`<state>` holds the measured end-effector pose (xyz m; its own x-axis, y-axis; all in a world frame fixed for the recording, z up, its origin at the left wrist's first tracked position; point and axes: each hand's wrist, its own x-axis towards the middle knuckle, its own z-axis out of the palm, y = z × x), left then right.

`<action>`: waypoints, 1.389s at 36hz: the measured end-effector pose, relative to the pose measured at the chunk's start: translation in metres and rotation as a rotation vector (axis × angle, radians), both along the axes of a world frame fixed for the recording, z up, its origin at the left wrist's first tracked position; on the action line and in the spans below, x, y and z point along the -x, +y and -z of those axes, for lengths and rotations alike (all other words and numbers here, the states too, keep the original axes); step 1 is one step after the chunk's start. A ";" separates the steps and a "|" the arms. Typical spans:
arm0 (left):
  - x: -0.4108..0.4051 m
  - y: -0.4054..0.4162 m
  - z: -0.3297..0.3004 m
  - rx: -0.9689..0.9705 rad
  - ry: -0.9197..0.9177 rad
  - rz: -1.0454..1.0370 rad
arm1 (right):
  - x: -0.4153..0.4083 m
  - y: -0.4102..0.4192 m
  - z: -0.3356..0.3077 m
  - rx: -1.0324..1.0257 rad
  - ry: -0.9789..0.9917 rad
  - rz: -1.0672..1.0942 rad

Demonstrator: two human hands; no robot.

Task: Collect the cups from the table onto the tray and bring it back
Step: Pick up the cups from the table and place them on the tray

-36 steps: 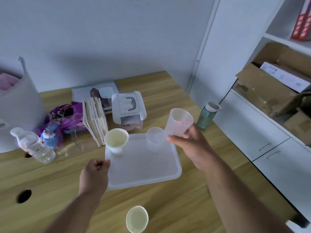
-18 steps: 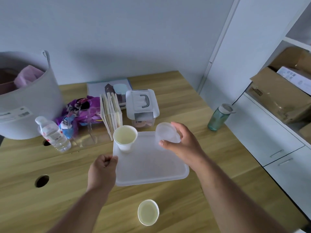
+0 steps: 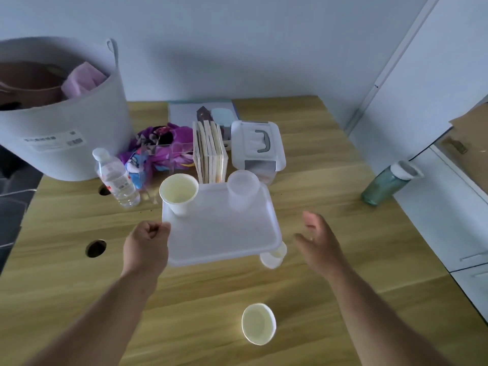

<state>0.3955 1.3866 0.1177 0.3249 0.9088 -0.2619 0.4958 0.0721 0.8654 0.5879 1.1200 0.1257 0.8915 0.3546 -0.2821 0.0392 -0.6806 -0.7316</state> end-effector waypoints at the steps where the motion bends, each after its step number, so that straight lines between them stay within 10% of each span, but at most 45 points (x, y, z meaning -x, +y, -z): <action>1: 0.002 0.004 0.003 -0.002 0.007 -0.011 | 0.002 0.003 0.006 0.070 0.030 -0.057; 12: -0.005 0.021 0.021 0.001 0.039 -0.065 | 0.002 0.029 0.060 0.647 -0.161 -0.543; 20: -0.020 0.011 0.020 -0.001 0.028 -0.049 | -0.010 0.010 0.048 0.669 -0.131 -0.433; 24: -0.028 0.000 0.013 0.008 0.008 -0.027 | -0.029 -0.022 0.023 0.470 0.005 -0.086; 29: -0.037 -0.017 0.003 -0.006 -0.008 0.013 | -0.037 -0.057 -0.021 -0.313 0.299 0.403; 35: -0.047 -0.040 -0.011 -0.021 -0.018 0.077 | -0.005 -0.069 -0.075 -0.791 0.445 0.230; 50: -0.046 -0.072 -0.024 -0.038 -0.056 0.184 | 0.061 -0.016 -0.095 -0.792 0.651 -0.093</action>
<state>0.4418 1.3143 0.1418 0.4993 0.8417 -0.2056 0.4483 -0.0479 0.8926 0.5267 1.1037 0.2205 0.6091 0.7085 -0.3564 -0.4975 -0.0087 -0.8674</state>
